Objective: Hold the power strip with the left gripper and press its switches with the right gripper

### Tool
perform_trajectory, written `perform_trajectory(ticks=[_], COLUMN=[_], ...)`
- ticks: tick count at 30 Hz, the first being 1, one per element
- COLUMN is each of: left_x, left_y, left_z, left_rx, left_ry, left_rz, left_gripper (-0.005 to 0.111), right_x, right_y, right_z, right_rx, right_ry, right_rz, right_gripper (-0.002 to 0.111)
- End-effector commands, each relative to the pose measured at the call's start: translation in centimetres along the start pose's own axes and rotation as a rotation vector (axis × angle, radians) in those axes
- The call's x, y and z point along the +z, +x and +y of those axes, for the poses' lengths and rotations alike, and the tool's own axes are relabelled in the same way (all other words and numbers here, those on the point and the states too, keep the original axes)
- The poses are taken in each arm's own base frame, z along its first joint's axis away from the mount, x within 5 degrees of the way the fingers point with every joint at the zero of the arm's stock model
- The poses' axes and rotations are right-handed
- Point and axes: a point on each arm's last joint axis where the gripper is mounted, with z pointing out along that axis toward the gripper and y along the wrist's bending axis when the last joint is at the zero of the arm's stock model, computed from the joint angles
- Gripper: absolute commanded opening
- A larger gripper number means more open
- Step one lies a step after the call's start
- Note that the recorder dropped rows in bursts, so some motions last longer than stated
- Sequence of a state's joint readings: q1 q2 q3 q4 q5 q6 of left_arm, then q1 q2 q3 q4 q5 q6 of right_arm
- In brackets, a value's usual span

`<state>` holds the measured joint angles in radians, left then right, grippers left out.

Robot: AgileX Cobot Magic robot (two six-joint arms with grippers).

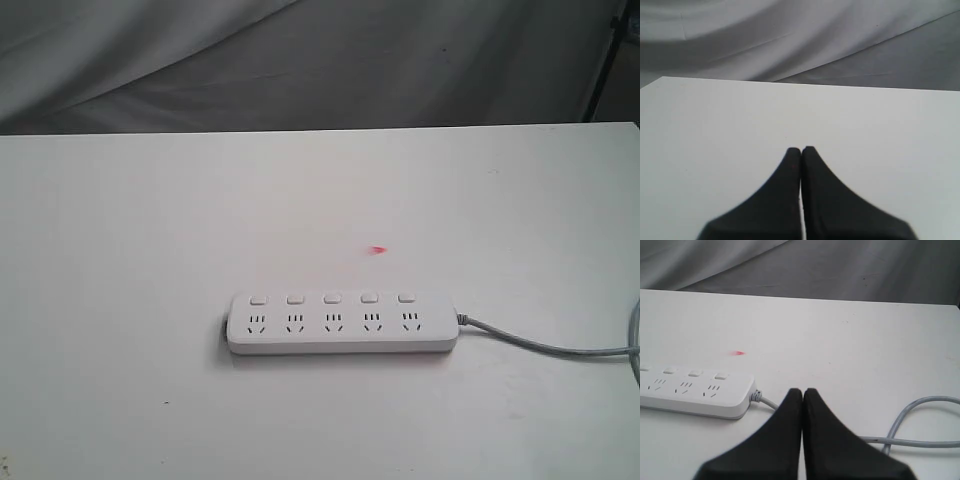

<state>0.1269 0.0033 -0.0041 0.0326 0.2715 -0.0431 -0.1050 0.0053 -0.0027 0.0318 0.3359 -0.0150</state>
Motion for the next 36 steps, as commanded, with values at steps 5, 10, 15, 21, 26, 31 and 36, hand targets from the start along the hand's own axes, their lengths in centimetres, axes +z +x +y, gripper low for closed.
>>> perform_trajectory(ticks=[5,10,15,21,26,31,36], left_x=[0.01,0.01,0.01,0.01,0.01,0.01,0.0], left_y=[0.07,0.07,0.07,0.07,0.07,-0.08,-0.43], left_z=[0.0,0.0,0.0,0.01,0.03,0.03,0.01], left_rx=[-0.013,-0.013,-0.013,-0.009,0.0,-0.001,0.001], left_ry=[-0.001,-0.001,-0.001,-0.003,-0.005,-0.004,-0.002], left_rz=[-0.005,-0.005,-0.005,-0.005,-0.005,-0.021,-0.059], left_gripper=[0.001,0.001,0.001,0.001,0.001,0.001,0.001], right_x=[-0.01,-0.01,-0.01,-0.01,-0.01,-0.01,-0.01], right_y=[0.04,0.04,0.04,0.04,0.04,0.04,0.04], right_z=[0.04,0.04,0.04,0.04,0.04,0.04,0.04], right_rx=[0.003,0.003,0.003,0.005,0.005,0.005,0.005], right_ry=[-0.007,-0.007,-0.007,-0.007,-0.007,-0.007,-0.007], right_rz=[-0.006,-0.006,-0.006,-0.006,-0.006,-0.006,-0.006], right_gripper=[0.0,0.0,0.0,0.0,0.0,0.0,0.0])
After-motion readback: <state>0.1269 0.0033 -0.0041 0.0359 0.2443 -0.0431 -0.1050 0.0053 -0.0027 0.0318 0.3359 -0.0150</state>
